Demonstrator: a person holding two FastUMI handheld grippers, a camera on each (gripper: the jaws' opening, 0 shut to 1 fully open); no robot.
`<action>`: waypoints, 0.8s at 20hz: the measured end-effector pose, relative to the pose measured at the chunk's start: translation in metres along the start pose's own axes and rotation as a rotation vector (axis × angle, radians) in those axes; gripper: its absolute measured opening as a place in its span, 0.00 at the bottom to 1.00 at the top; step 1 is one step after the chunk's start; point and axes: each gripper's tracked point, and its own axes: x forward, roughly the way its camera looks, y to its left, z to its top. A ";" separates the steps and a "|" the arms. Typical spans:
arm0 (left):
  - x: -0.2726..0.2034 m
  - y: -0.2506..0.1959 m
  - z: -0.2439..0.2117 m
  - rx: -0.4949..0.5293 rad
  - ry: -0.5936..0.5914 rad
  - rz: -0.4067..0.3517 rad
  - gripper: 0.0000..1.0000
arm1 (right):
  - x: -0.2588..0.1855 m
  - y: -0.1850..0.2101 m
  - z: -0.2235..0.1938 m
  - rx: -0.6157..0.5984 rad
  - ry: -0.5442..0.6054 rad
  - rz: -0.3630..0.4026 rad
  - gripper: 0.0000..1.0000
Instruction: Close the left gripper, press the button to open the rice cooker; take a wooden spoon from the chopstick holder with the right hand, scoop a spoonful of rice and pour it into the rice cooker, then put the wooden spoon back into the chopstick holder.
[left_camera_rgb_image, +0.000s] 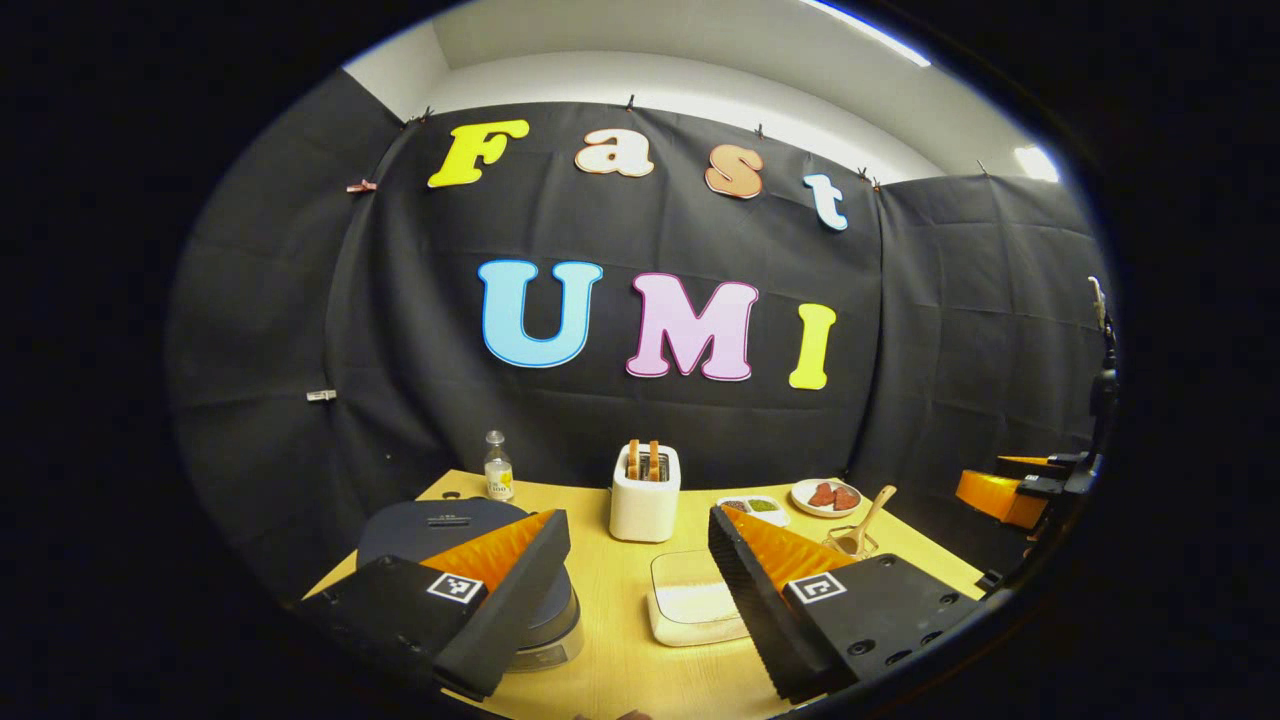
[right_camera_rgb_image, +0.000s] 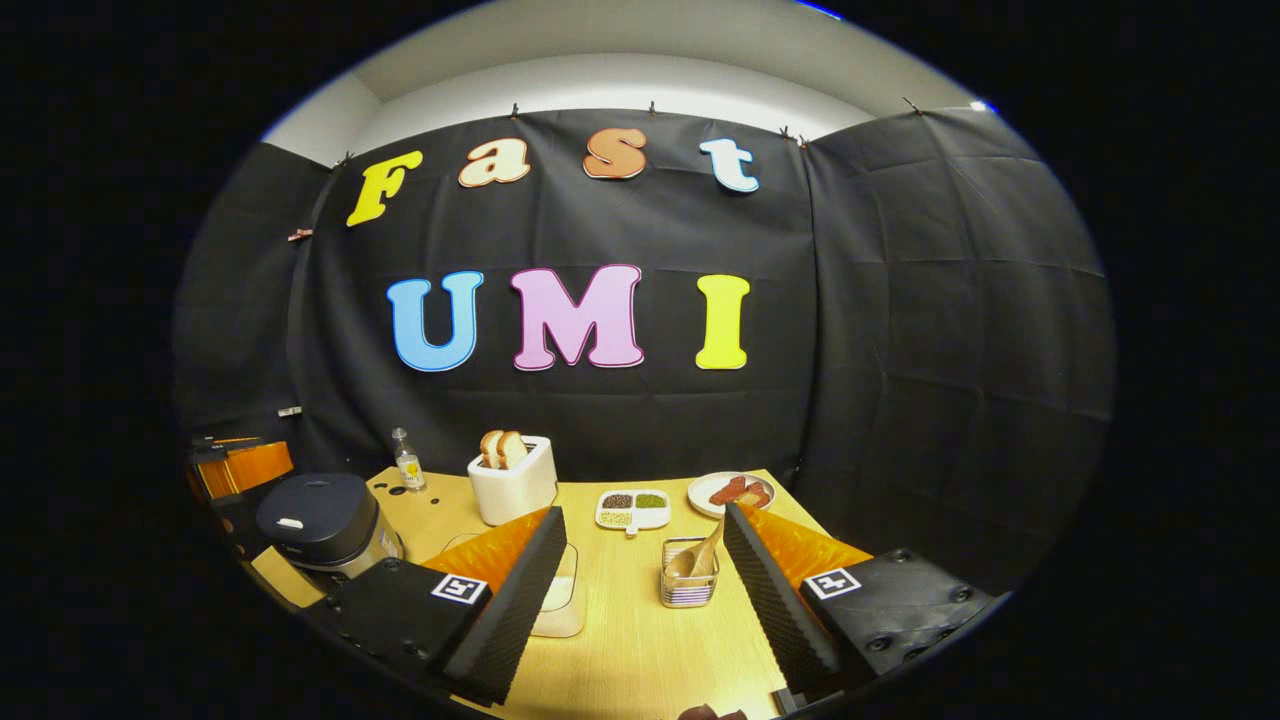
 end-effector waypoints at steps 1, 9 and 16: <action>-0.002 0.000 0.001 -0.001 -0.005 0.013 0.95 | 0.002 -0.004 0.000 0.005 0.000 -0.001 0.99; -0.015 0.003 0.001 -0.009 -0.010 0.123 0.95 | 0.002 -0.027 0.006 0.040 -0.025 -0.001 0.99; -0.018 -0.014 0.003 0.045 -0.013 0.150 0.95 | 0.002 -0.067 -0.008 0.049 -0.023 -0.097 0.99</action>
